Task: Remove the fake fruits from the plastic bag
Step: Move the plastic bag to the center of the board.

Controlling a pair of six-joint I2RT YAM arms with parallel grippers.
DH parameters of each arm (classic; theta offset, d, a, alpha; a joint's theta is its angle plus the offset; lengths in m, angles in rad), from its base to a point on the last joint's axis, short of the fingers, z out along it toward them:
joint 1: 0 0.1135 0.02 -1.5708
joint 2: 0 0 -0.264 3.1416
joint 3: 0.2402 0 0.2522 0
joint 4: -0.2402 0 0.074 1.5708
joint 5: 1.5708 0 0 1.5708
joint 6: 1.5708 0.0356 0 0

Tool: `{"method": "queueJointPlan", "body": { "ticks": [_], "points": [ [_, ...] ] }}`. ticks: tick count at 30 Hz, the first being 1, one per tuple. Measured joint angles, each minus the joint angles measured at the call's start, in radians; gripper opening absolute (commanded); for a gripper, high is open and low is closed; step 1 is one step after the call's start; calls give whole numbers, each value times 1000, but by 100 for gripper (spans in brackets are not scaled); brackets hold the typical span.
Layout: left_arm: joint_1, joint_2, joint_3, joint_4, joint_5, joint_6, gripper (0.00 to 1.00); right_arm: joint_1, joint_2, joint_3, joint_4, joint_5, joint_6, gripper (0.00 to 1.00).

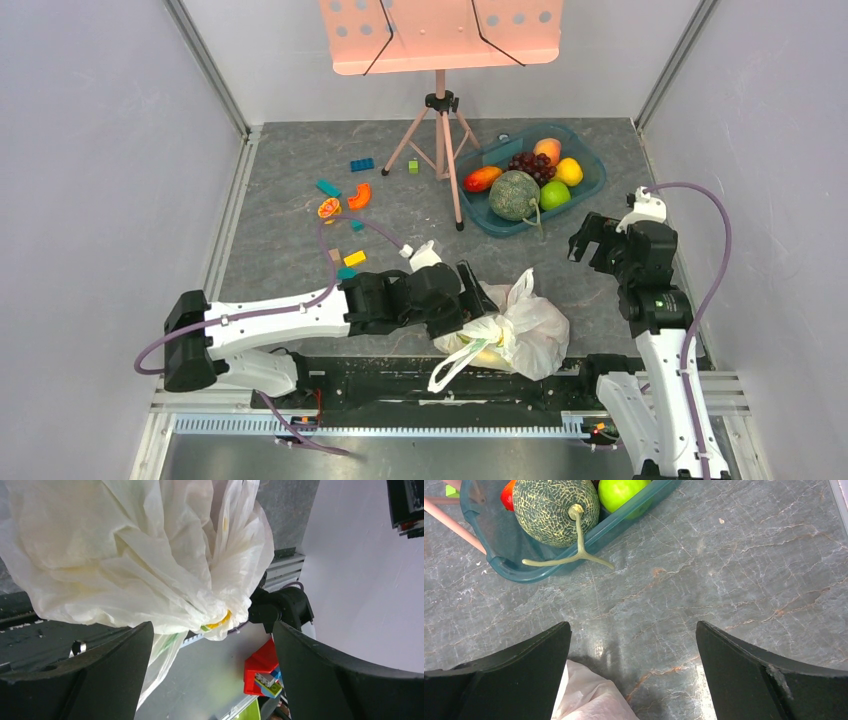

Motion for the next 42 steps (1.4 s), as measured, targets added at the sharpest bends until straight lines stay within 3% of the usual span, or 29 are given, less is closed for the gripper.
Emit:
{"method": "queueJointPlan", "body": {
  "ticks": [15, 20, 30, 37, 42],
  "points": [
    [-32, 64, 8, -23, -45, -93, 97, 0, -2, 0, -3, 21, 8, 99],
    [-27, 109, 7, -21, -50, -100, 92, 0, -2, 0, -5, 21, 9, 99],
    [24, 112, -29, 11, -51, -121, 50, 0, -14, 0, -26, 37, 8, 99],
    [28, 113, -37, 32, -48, -119, 4, 0, -28, 0, -32, 18, -10, 99],
    [69, 104, -60, 49, -34, -114, 2, 0, -80, -19, 12, -103, -55, 96]
  ]
}}
